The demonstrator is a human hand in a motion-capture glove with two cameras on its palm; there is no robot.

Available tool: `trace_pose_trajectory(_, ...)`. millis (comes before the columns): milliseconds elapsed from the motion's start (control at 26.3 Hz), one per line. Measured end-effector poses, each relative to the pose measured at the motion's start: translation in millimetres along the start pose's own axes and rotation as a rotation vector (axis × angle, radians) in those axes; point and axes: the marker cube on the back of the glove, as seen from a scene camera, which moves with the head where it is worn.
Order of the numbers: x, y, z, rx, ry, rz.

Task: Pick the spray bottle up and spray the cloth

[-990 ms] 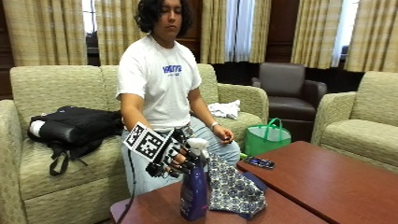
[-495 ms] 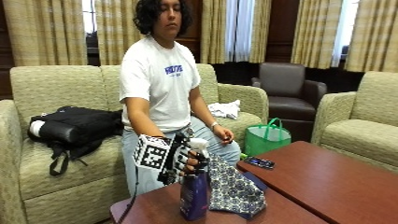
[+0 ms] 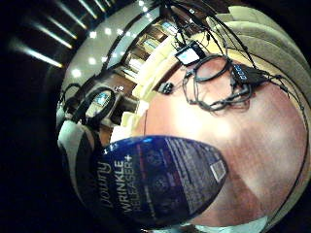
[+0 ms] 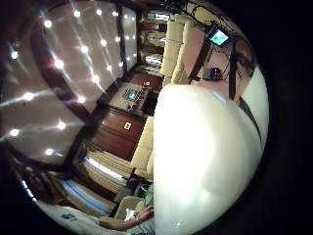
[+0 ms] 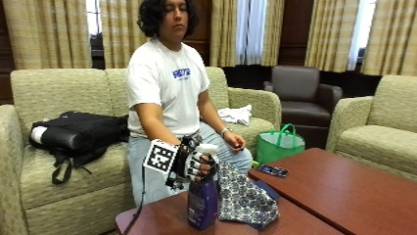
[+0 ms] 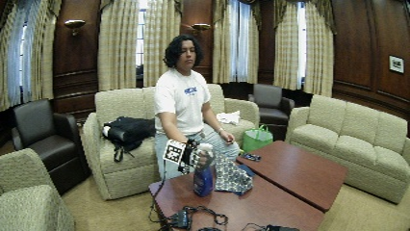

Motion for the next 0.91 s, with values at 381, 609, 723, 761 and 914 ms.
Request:
trace_pose_trajectory(381,-35,-17,-29,0.012,0.018,0.025)
trace_pose_trajectory(609,-86,-24,-51,-0.149,0.167,-0.099)
trace_pose_trajectory(723,-114,-29,-51,-0.158,0.28,-0.133)
trace_pose_trajectory(761,-121,-30,-51,-0.178,0.315,-0.183)
trace_pose_trajectory(914,-139,-34,-46,-0.279,0.459,-0.43)
